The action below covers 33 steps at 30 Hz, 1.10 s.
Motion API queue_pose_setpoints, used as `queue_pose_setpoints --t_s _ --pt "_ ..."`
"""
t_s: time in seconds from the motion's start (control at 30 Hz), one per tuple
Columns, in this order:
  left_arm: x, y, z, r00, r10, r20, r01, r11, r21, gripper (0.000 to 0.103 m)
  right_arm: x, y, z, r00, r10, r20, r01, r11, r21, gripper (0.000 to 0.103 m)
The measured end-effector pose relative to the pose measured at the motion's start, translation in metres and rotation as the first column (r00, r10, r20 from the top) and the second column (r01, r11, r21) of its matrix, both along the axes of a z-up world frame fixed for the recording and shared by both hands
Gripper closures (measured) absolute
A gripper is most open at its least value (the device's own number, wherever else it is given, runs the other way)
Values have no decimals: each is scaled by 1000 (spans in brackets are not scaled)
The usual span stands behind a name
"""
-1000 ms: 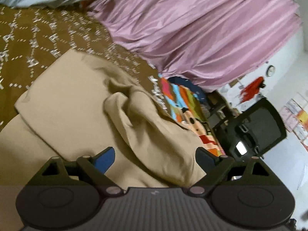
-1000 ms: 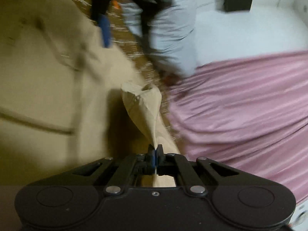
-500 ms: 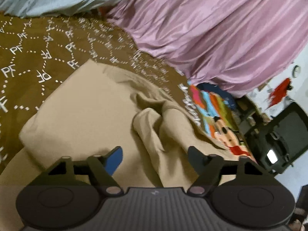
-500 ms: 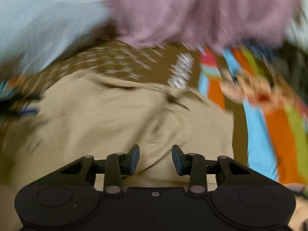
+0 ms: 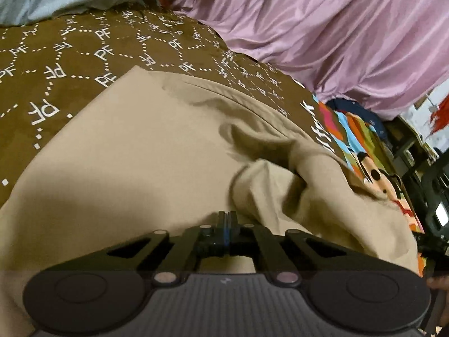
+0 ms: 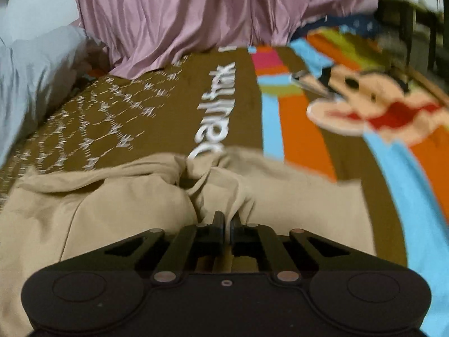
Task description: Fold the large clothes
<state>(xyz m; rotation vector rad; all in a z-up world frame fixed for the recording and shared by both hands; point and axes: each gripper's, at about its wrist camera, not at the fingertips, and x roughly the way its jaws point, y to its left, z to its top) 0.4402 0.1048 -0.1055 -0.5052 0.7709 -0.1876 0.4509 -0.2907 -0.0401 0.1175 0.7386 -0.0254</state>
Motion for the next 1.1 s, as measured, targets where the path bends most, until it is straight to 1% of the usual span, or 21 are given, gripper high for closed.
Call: queue_pose_setpoints --t_s 0.03,0.1,0.13,0.17,0.2,0.23,0.27,0.33,0.37,0.4,0.47,0.5,0.53,0.6,0.63,0.7,0.77,0.87,0.9,1.0,1.1 --pt "-1 1 3 1000 11 0 -11 1000 12 103 7 -1 -3 1000 -12 -5 12 1000 -12 99" --pt "-6 3 13 999 37 14 -38 998 44 103 19 -7 -9 999 -41 -35 41 999 14 97" --pt "-10 5 20 998 49 28 -50 998 41 101 17 -9 -7 998 -41 -39 42 999 15 89" --pt "-13 6 25 997 63 36 -64 997 30 100 12 -7 -4 999 -30 -38 30 1000 -2 86" --pt "-16 6 31 996 72 45 -73 997 17 100 5 -4 2 999 -13 -34 12 999 -30 77" --pt "-20 3 37 996 65 58 -65 998 7 97 -3 1 7 1000 5 -26 -7 998 -68 72" --pt "-23 -2 42 997 42 70 -43 999 11 93 -14 5 15 1000 24 -7 -25 994 -107 71" --pt "-26 -15 52 997 -18 77 15 999 45 75 -30 13 27 998 60 20 -57 989 -136 58" --pt "-27 -22 54 996 -54 71 50 997 62 73 -37 17 30 997 71 15 -68 989 -132 56" --pt "-29 -28 55 994 -80 67 76 995 69 72 -42 18 32 997 78 9 -76 990 -115 56" --pt "-30 -39 54 989 -136 50 132 989 73 66 -54 20 31 997 83 -11 -83 995 -58 56" --pt "-28 -44 51 987 -156 25 153 984 93 64 -61 22 27 996 85 -35 -86 996 -32 56" --pt "-26 -50 47 987 -162 -8 162 978 135 64 -68 24 23 994 90 -61 -91 995 -27 57" --pt "-23 -56 38 988 -147 -54 155 968 197 64 -86 28 13 988 102 -113 -110 992 -65 60" --pt "-22 -57 33 988 -137 -75 150 966 208 65 -97 27 8 981 113 -159 -128 988 -86 62" --pt "-24 -55 31 989 -125 -82 139 971 195 65 -121 22 3 962 114 -249 -142 985 -97 65" --pt "-26 -52 36 990 -112 -90 128 972 196 65 -151 11 7 947 105 -302 -143 984 -107 65" --pt "-31 -52 48 994 -83 -67 96 968 231 62 -197 -6 23 936 96 -338 -150 979 -137 66" --pt "-35 -51 52 996 -77 -54 88 968 236 58 -212 -12 28 930 97 -355 -156 977 -143 66" --pt "-40 -52 68 997 -77 -2 75 971 229 54 -254 -24 40 906 80 -415 -178 963 -202 66" --pt "-48 -64 80 989 -126 73 107 971 216 44 -288 -36 56 917 34 -397 -148 954 -261 62"
